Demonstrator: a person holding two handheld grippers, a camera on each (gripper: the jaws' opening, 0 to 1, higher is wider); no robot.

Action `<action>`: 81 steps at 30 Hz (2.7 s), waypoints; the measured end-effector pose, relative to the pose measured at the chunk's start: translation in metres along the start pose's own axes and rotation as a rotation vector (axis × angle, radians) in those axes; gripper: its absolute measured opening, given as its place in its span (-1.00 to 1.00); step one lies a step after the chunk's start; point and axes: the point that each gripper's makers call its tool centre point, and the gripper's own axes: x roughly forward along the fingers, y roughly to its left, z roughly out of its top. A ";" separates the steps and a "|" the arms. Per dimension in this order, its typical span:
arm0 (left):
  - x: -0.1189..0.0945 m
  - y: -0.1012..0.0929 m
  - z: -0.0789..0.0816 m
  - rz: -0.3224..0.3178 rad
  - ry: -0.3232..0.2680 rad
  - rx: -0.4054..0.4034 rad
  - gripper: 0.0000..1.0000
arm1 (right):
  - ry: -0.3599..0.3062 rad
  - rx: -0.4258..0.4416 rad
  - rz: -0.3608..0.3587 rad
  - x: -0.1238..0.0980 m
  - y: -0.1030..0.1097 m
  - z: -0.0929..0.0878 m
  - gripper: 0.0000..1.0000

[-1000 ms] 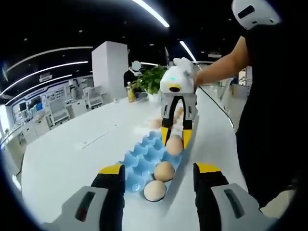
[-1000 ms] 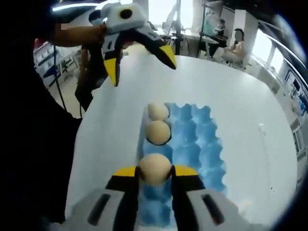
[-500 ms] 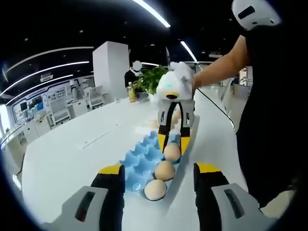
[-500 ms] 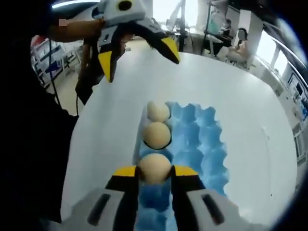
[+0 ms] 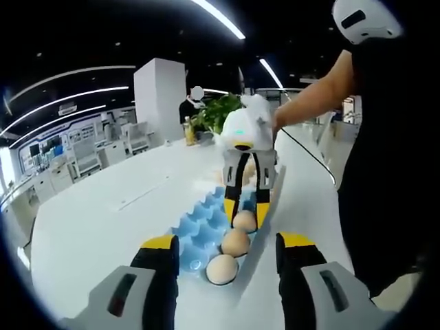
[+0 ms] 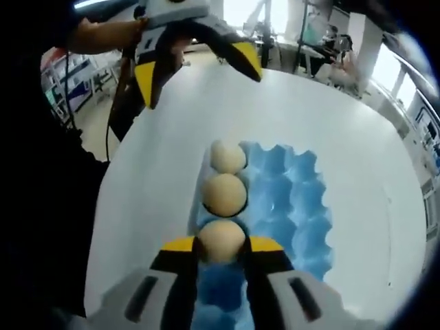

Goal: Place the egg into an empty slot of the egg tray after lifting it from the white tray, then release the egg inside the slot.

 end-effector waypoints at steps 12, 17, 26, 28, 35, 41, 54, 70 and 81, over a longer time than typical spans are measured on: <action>0.000 0.000 0.003 0.000 -0.006 0.004 0.14 | -0.070 -0.014 -0.003 -0.006 0.003 -0.001 -0.46; 0.001 -0.003 0.006 -0.002 -0.008 0.008 0.13 | -0.080 0.005 -0.017 -0.017 0.003 -0.007 -0.47; 0.004 -0.007 0.010 -0.009 -0.014 0.014 0.12 | -0.103 0.050 -0.072 -0.037 0.003 -0.024 -0.50; 0.005 -0.007 0.010 -0.011 -0.012 0.015 0.13 | -0.110 0.061 -0.076 -0.040 0.005 -0.026 -0.50; 0.006 -0.008 0.011 -0.017 -0.010 0.023 0.13 | -0.076 0.088 -0.105 -0.052 0.012 -0.056 -0.52; 0.005 -0.008 0.011 -0.018 -0.005 0.027 0.13 | -0.043 0.140 -0.137 -0.066 0.015 -0.087 -0.52; 0.007 -0.009 0.014 -0.027 -0.009 0.030 0.13 | 0.010 0.241 -0.195 -0.097 0.021 -0.142 -0.54; 0.009 -0.009 0.015 -0.030 -0.006 0.038 0.13 | 0.098 0.321 -0.257 -0.130 0.029 -0.201 -0.55; 0.008 -0.008 0.012 -0.027 0.003 0.034 0.13 | 0.192 0.349 -0.343 -0.169 0.025 -0.242 -0.55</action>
